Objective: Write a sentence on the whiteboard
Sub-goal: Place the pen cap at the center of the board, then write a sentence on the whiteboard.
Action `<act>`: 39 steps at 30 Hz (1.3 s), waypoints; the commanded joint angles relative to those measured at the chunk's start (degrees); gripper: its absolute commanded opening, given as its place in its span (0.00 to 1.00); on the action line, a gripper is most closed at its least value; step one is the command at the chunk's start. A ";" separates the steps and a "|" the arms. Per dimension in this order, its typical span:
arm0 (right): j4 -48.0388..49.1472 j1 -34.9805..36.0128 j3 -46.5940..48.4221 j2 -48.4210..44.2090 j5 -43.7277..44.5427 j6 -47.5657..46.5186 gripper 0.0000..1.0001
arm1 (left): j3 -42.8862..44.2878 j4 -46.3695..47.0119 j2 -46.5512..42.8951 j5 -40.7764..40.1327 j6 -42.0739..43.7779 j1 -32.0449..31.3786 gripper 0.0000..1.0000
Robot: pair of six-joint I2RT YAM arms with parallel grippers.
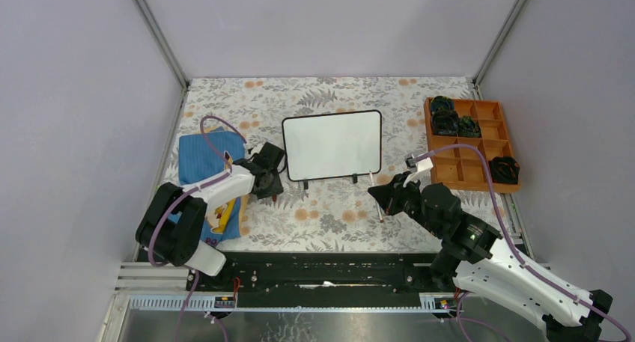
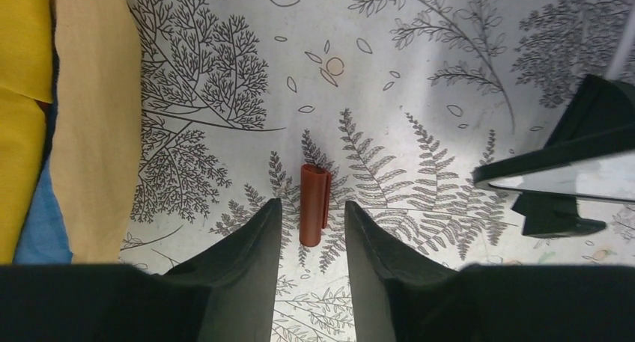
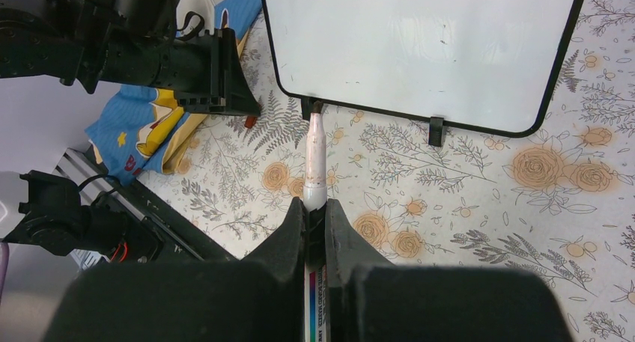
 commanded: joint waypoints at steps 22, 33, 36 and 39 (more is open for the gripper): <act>10.44 0.40 6.46 2.53 -22.11 -7.80 0.00 | -3.59 36.00 -42.64 48.03 6.07 0.29 0.82; 22.82 0.46 9.83 12.03 -34.70 -2.09 0.00 | -6.87 55.95 -37.65 61.60 -3.21 -3.95 0.86; 24.56 0.40 10.33 14.04 -35.72 -1.22 0.00 | -6.31 54.36 -37.59 60.95 -1.47 -5.45 0.86; 26.33 0.39 10.40 15.40 -36.41 -0.18 0.00 | -6.01 52.55 -37.23 60.29 -0.40 -6.16 0.85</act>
